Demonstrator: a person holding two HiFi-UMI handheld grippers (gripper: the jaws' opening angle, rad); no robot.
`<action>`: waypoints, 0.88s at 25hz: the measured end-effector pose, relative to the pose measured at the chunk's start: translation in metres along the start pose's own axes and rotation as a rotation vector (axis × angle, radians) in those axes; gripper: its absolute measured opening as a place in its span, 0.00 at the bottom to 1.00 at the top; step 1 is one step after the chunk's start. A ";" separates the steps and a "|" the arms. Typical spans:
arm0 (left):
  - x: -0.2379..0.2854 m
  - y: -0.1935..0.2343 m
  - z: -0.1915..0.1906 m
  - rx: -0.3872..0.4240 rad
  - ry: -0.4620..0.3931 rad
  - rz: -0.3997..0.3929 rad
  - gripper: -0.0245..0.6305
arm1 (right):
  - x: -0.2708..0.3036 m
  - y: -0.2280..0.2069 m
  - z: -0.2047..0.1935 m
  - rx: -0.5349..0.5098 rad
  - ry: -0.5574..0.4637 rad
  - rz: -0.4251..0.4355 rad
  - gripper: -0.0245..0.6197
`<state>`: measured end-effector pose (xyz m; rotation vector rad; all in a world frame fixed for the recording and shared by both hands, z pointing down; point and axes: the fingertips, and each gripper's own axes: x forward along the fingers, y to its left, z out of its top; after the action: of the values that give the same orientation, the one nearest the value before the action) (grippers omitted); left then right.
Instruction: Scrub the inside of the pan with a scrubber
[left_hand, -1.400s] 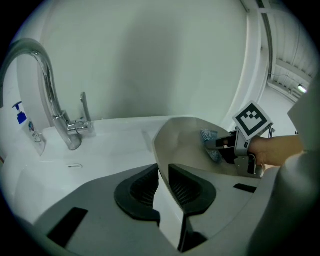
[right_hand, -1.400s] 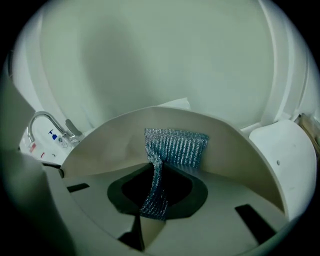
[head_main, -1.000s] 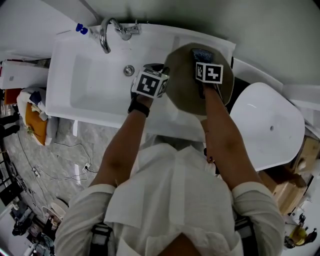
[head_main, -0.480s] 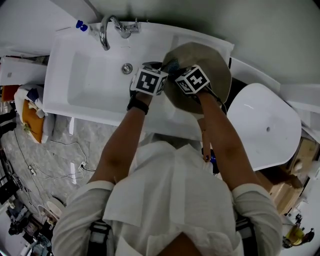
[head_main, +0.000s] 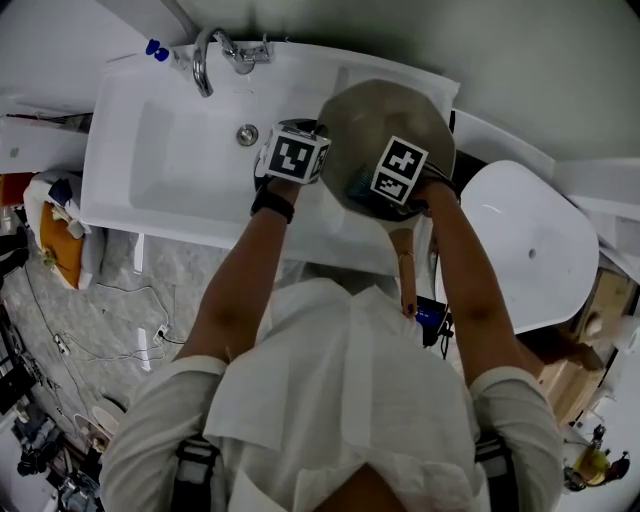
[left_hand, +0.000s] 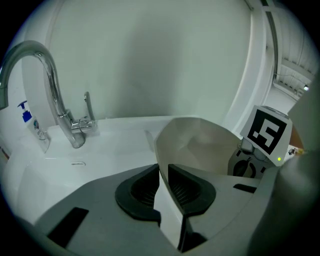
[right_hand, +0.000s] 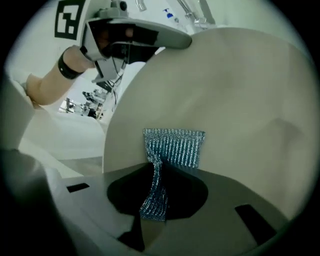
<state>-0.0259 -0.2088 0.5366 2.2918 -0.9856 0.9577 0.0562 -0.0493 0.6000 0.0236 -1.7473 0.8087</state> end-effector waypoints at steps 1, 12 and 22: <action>0.000 0.000 0.000 0.000 0.001 0.001 0.14 | -0.001 -0.006 -0.011 0.006 0.058 -0.029 0.11; 0.001 -0.001 0.000 0.013 0.002 0.004 0.14 | -0.055 -0.115 -0.018 0.193 0.034 -0.498 0.11; 0.002 -0.001 -0.001 0.014 -0.001 0.007 0.14 | -0.062 -0.131 0.065 0.118 -0.344 -0.579 0.12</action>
<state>-0.0242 -0.2082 0.5386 2.3018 -0.9907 0.9692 0.0762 -0.2067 0.6053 0.7521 -1.8668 0.4911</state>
